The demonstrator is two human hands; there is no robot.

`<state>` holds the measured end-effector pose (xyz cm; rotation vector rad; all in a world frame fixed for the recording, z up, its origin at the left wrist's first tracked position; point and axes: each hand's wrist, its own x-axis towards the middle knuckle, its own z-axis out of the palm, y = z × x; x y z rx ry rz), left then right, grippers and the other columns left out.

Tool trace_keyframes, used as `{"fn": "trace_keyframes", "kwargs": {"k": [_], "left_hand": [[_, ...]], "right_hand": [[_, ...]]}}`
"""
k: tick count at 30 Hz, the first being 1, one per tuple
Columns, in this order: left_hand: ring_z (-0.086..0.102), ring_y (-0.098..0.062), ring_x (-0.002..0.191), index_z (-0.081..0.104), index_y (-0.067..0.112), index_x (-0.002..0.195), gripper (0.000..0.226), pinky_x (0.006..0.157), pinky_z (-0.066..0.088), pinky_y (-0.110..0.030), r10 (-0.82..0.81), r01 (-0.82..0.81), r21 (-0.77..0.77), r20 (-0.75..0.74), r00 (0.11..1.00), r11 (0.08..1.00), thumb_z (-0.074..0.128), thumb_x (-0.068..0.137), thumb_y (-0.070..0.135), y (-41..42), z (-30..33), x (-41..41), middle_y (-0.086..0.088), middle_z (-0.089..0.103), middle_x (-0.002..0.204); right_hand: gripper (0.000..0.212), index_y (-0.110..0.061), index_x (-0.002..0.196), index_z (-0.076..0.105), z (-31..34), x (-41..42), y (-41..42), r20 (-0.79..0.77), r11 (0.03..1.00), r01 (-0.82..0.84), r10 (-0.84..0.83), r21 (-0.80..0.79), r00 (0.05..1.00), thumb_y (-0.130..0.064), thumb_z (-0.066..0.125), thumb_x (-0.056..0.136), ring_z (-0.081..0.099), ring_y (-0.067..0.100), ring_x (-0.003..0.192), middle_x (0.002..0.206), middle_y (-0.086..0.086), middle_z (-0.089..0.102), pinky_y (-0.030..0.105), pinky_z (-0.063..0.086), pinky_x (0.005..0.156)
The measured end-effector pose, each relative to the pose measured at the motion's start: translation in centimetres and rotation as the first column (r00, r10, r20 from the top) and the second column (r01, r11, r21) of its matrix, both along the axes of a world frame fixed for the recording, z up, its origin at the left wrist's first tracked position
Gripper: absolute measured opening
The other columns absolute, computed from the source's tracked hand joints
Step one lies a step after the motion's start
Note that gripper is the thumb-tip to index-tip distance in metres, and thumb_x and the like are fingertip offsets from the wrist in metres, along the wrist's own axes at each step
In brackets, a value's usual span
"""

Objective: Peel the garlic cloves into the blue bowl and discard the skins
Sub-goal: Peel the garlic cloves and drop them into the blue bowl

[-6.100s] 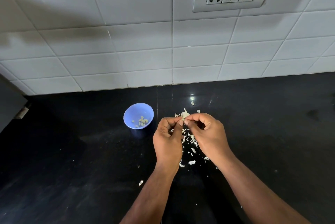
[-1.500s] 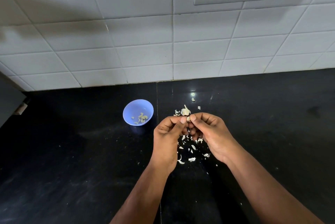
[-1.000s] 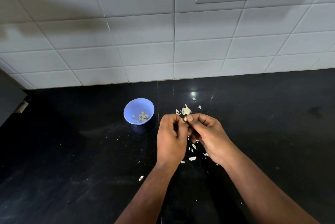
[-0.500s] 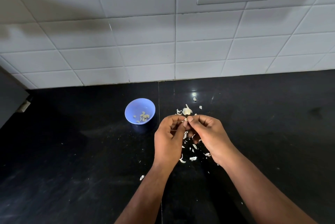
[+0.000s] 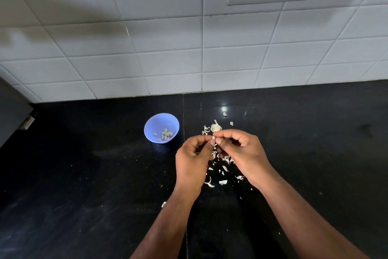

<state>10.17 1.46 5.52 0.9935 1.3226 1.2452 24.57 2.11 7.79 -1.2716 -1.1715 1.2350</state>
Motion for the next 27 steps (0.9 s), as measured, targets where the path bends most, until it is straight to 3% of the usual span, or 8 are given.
{"fn": "trace_keyframes", "kwargs": {"k": [5, 11, 17, 20, 22, 24, 27], "left_hand": [[0.078, -0.035, 0.083, 0.078, 0.008, 0.106, 0.012, 0.073, 0.063, -0.035, -0.036, 0.038, -0.016, 0.093, 0.995, 0.999, 0.074, 0.099, 0.017, -0.1, 1.0, -0.2, -0.014, 0.079, 0.089], [0.077, -0.038, 0.076, 0.076, 0.001, 0.103, 0.014, 0.087, 0.063, -0.053, -0.029, 0.043, -0.069, 0.197, 0.980, 0.997, 0.075, 0.098, 0.014, 0.0, 1.7, -0.4, -0.020, 0.078, 0.092], [0.076, -0.032, 0.073, 0.073, 0.007, 0.102, 0.008, 0.076, 0.064, -0.041, -0.040, 0.043, -0.022, 0.117, 0.992, 0.999, 0.073, 0.100, 0.014, -0.1, 1.6, -0.3, -0.015, 0.078, 0.095], [0.073, -0.024, 0.072, 0.071, 0.022, 0.093, 0.008, 0.072, 0.063, -0.041, -0.050, 0.052, 0.033, -0.074, 0.996, 0.998, 0.071, 0.101, 0.024, 0.0, 1.3, -0.3, -0.004, 0.076, 0.088], [0.074, -0.025, 0.074, 0.067, 0.021, 0.091, 0.011, 0.070, 0.063, -0.044, -0.084, 0.091, 0.044, -0.151, 0.985, 0.995, 0.066, 0.101, 0.025, 0.1, 1.1, -0.2, -0.007, 0.073, 0.086], [0.073, -0.021, 0.073, 0.064, 0.012, 0.093, 0.012, 0.072, 0.064, -0.041, -0.087, 0.092, 0.037, -0.115, 0.990, 0.995, 0.063, 0.102, 0.019, 0.1, 0.9, 0.0, -0.011, 0.072, 0.087], [0.075, -0.020, 0.081, 0.063, 0.014, 0.095, 0.009, 0.076, 0.064, -0.038, -0.081, 0.086, 0.053, -0.082, 0.993, 0.995, 0.060, 0.102, 0.020, -0.1, 0.8, 0.3, -0.011, 0.073, 0.094]], "right_hand": [[0.015, -0.010, 0.107, 0.080, 0.0, 0.2, -0.1, -0.051, 0.999, -0.002, 0.000, -0.034, 0.999, -0.007, 0.073, 0.095, 0.073, 0.017, 0.077, 0.091, 0.006, 0.079, 0.035, 0.064, 0.075], [0.019, -0.010, 0.112, 0.079, -0.2, 0.5, -0.2, -0.077, 0.995, -0.072, 0.067, -0.066, 0.995, -0.007, 0.074, 0.094, 0.075, 0.018, 0.083, 0.101, 0.008, 0.079, 0.031, 0.062, 0.076], [0.018, -0.008, 0.109, 0.080, -0.1, 0.3, -0.4, -0.102, 0.997, -0.046, 0.040, -0.059, 0.994, -0.005, 0.073, 0.094, 0.075, 0.019, 0.080, 0.099, 0.009, 0.080, 0.029, 0.062, 0.073], [0.016, -0.009, 0.107, 0.081, 0.1, -0.1, -0.5, -0.108, 0.997, -0.048, 0.042, -0.056, 0.993, -0.004, 0.072, 0.095, 0.073, 0.019, 0.077, 0.096, 0.009, 0.080, 0.029, 0.062, 0.071], [0.018, -0.010, 0.107, 0.081, 0.2, -0.3, -0.6, -0.113, 0.997, -0.058, 0.051, -0.059, 0.992, -0.001, 0.068, 0.097, 0.072, 0.020, 0.077, 0.094, 0.012, 0.079, 0.030, 0.062, 0.072], [0.027, -0.011, 0.113, 0.078, 0.0, -0.6, -0.7, -0.126, 0.995, -0.062, 0.053, -0.073, 0.991, 0.006, 0.062, 0.099, 0.073, 0.021, 0.079, 0.097, 0.015, 0.078, 0.029, 0.062, 0.072], [0.034, -0.013, 0.122, 0.075, -0.2, -0.8, -0.4, -0.171, 0.993, -0.027, 0.007, -0.111, 0.985, 0.008, 0.058, 0.101, 0.074, 0.021, 0.084, 0.105, 0.017, 0.076, 0.028, 0.063, 0.074]]}}
